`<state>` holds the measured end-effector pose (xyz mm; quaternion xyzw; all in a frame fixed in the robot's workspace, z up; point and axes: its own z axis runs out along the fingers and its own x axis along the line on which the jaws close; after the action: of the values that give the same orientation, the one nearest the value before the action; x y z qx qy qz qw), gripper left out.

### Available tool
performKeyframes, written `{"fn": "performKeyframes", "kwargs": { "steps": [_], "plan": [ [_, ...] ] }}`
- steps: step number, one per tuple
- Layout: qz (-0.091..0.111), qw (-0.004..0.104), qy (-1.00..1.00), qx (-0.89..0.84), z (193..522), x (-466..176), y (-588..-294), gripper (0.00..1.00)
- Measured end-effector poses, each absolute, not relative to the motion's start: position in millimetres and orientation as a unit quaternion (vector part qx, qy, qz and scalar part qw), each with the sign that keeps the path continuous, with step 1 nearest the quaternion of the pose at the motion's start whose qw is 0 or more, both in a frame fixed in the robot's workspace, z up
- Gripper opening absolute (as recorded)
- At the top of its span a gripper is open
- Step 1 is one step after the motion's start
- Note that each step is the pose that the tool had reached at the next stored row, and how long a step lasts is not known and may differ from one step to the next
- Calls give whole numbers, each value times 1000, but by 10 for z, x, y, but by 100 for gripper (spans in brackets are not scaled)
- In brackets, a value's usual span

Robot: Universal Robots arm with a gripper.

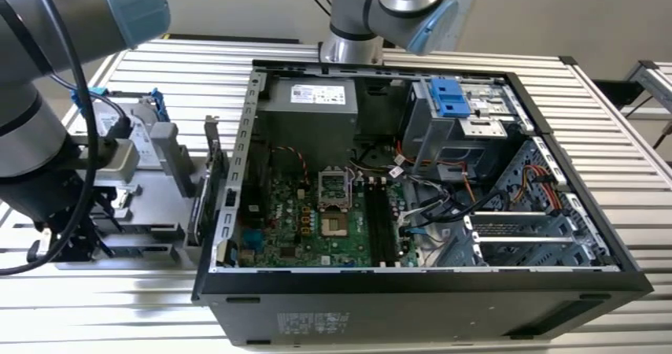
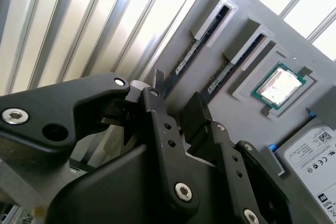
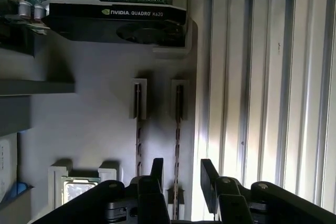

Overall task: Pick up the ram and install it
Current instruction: 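Pick up the ram and move it above insertion slot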

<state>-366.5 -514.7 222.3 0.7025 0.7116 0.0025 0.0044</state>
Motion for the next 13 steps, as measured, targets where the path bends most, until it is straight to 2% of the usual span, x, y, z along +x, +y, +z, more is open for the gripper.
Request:
{"fn": "performKeyframes", "kwargs": {
  "steps": [13],
  "plan": [
    [2,4,714,700,2113,-3666,-5147,100]
  ]
}}
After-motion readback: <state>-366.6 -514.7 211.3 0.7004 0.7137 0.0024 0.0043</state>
